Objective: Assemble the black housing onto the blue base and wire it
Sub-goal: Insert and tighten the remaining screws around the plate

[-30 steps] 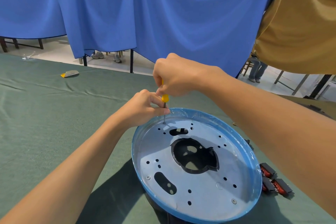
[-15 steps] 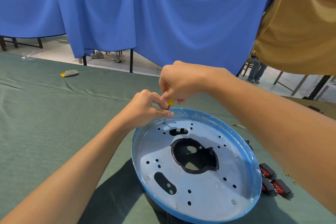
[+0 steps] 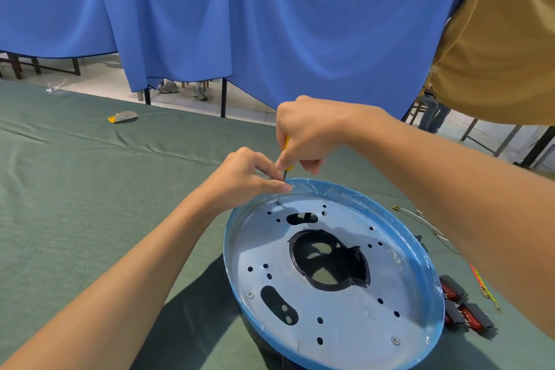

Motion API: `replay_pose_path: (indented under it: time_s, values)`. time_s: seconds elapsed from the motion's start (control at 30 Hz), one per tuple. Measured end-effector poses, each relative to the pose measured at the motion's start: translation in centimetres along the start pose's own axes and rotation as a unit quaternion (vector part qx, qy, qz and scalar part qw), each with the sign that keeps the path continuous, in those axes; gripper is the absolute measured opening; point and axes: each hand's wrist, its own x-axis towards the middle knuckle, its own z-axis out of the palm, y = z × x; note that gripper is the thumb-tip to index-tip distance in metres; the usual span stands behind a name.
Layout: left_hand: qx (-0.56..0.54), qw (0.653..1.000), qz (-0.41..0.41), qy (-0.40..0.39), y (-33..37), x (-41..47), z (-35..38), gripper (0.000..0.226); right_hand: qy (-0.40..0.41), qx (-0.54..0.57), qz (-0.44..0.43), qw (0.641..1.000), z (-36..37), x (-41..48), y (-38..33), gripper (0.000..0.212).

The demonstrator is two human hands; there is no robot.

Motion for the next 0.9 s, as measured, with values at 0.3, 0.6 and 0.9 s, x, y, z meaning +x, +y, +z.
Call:
replay_pose_path:
  time_s: [0.3,0.6,0.9]
  values:
    - [0.014,1.000,0.019,-0.011,0.0,0.1,-0.2,0.016,0.004,0.028,0.011,1.000,-0.1,-1.0,-0.4,0.035]
    - [0.030,0.999,0.014,-0.034,-0.3,-0.1,-0.1,0.009,0.012,-0.018,-0.001,1.000,0.0,-0.4,-1.0,0.035]
    - [0.045,0.998,0.003,-0.049,0.4,-0.2,-0.1,0.015,0.027,0.000,-0.025,0.999,-0.6,-1.1,-0.7,0.019]
